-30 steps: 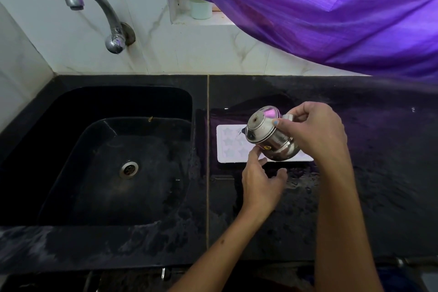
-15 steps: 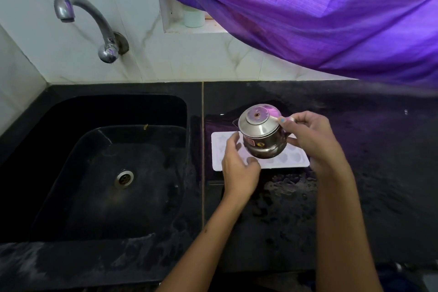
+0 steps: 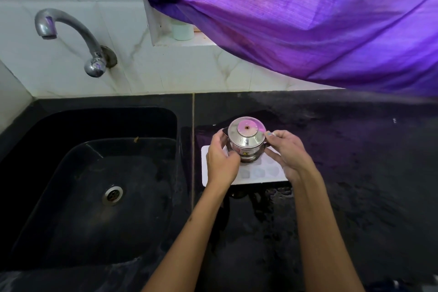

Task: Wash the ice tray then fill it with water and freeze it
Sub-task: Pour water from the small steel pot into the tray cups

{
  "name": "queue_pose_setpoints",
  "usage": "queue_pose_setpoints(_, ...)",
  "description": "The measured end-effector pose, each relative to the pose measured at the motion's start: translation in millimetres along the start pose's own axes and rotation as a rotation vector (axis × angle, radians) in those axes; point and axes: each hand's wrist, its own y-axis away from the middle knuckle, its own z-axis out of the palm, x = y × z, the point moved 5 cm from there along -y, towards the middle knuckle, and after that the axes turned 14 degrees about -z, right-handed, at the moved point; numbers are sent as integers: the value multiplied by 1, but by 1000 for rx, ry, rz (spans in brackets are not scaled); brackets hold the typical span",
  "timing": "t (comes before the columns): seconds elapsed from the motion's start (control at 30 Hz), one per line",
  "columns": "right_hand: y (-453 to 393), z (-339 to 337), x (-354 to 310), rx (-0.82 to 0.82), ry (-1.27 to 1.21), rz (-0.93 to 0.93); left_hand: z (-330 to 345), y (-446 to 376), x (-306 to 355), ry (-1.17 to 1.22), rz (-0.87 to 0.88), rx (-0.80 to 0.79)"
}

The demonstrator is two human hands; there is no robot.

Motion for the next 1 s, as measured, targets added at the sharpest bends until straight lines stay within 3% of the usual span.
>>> queue_pose_setpoints(0.57, -99, 40, 21, -8, -54, 72, 12, -87, 34, -130, -77, 79)
queue_pose_setpoints(1.0, -172, 60, 32, -33, -4, 124, 26, -150, 50, -226, -241, 134)
